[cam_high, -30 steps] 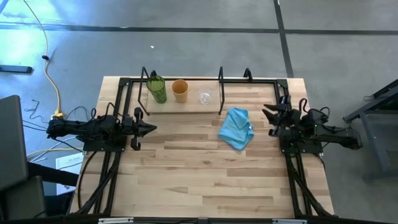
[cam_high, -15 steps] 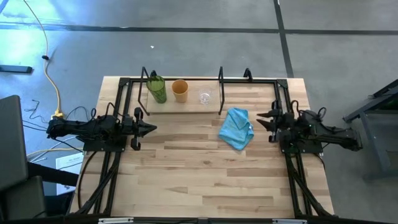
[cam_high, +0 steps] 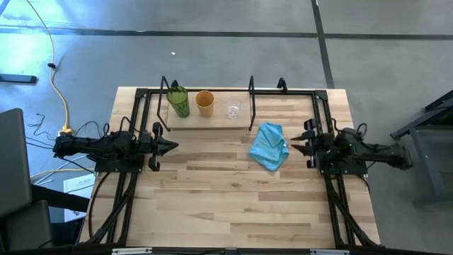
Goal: Stack small to large cups/mugs on shelf
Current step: Return to Home Position
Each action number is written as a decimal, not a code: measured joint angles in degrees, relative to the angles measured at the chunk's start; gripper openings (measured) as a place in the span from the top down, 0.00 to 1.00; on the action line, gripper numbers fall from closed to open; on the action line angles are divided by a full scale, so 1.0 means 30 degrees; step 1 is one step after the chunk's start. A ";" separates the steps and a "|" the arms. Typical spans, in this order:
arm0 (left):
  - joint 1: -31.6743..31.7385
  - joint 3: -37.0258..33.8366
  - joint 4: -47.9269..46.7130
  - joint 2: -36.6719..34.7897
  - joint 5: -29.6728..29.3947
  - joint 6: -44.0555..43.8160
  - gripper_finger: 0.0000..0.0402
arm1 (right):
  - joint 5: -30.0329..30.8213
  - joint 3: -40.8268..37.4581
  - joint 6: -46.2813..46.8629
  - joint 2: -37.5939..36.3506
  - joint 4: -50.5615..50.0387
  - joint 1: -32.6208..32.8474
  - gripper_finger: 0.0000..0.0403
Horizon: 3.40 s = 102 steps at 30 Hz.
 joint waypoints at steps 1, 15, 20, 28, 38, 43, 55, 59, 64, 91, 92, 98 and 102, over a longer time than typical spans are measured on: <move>0.0000 0.0000 0.0000 0.0000 -0.0014 0.0000 1.00 | 0.0287 0.0000 0.0006 0.0018 0.0120 0.0138 0.77; 0.0000 0.0000 -0.0022 0.0000 -0.0038 0.0036 1.00 | 0.2375 -0.0007 0.0725 0.0018 -0.0091 0.1119 0.77; 0.0000 0.0000 -0.0030 0.0000 -0.0038 0.0044 1.00 | 0.3526 -0.0007 0.1486 0.0018 -0.1293 0.1119 0.77; 0.0000 0.0000 -0.0059 0.0000 -0.0038 0.0073 1.00 | 0.3619 -0.0015 0.3675 0.0018 -0.2639 0.1119 0.77; 0.0000 0.0000 -0.0053 0.0000 0.0090 0.0087 1.00 | 0.3419 -0.0015 0.4930 0.0149 -0.5338 0.1123 0.77; 0.0000 0.0000 -0.0102 0.0000 0.0217 0.0087 1.00 | 0.3233 -0.0015 0.4736 0.0149 -0.5371 0.1122 0.77; 0.0005 0.0000 -0.0168 0.0007 -0.0402 0.0080 1.00 | 0.2235 0.0015 0.3224 0.0149 -0.5477 0.1126 0.77; 0.0002 0.0000 -0.0168 0.0007 -0.0402 0.0080 1.00 | 0.2286 0.0029 0.3217 0.0149 -0.5546 0.1068 0.77; 0.0005 0.0000 -0.0168 0.0007 -0.0402 0.0076 1.00 | 0.2318 0.0036 0.3217 0.0149 -0.5561 0.1060 0.77; 0.0007 0.0000 -0.0168 0.0007 -0.0393 0.0030 1.00 | 0.1681 0.0044 0.0718 0.0149 -0.5476 0.1060 0.77; 0.0000 0.0000 -0.0168 0.0007 -0.0388 -0.0194 1.00 | 0.1675 0.0044 0.0718 0.0149 -0.5474 0.1060 0.77; 0.0000 0.0000 -0.0168 0.0007 -0.0388 -0.0423 1.00 | 0.1681 0.0051 0.0718 0.0149 -0.5473 0.1059 0.77; 0.0000 0.0000 -0.0168 0.0007 -0.0388 -0.0423 1.00 | 0.1681 0.0051 0.0718 0.0149 -0.5473 0.1060 0.77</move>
